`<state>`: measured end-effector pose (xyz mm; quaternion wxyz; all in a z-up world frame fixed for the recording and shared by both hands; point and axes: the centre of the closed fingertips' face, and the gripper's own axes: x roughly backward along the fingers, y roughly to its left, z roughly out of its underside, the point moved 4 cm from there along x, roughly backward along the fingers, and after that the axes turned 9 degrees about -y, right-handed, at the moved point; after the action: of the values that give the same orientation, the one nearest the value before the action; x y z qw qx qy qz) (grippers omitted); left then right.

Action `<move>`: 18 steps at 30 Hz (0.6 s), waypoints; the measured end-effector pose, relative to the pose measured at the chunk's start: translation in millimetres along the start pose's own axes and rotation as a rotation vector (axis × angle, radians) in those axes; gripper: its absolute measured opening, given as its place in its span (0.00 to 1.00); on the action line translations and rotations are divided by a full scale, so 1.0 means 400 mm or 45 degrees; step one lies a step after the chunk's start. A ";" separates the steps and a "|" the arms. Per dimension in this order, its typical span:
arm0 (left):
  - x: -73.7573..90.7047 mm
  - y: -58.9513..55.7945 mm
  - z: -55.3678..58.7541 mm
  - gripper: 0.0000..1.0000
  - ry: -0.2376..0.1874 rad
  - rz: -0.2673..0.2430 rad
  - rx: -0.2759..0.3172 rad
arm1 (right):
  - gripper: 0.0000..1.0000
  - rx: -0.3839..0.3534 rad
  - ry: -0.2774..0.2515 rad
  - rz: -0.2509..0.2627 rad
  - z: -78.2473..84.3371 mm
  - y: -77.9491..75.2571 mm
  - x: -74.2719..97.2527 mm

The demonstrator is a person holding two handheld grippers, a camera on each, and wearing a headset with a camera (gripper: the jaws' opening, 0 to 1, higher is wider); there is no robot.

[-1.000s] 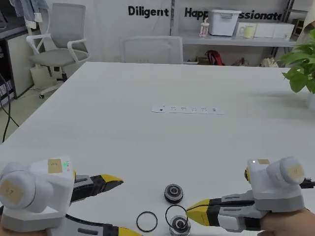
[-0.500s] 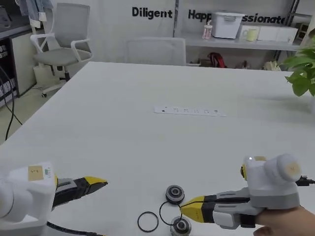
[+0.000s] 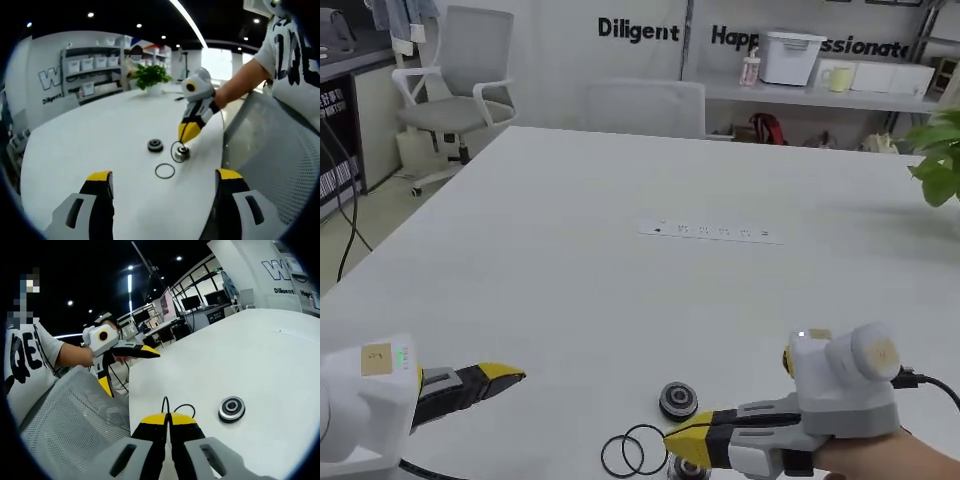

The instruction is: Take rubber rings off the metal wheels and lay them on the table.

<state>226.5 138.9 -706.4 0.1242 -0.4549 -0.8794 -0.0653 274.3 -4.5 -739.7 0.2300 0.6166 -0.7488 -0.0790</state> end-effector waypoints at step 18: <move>0.018 0.010 0.014 0.85 0.011 -0.025 -0.001 | 0.00 0.092 0.158 0.000 0.052 -0.001 -0.068</move>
<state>224.9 148.4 -709.7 0.1272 -0.4459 -0.8833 -0.0689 269.1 18.0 -765.0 0.2537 0.6283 -0.7353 -0.0135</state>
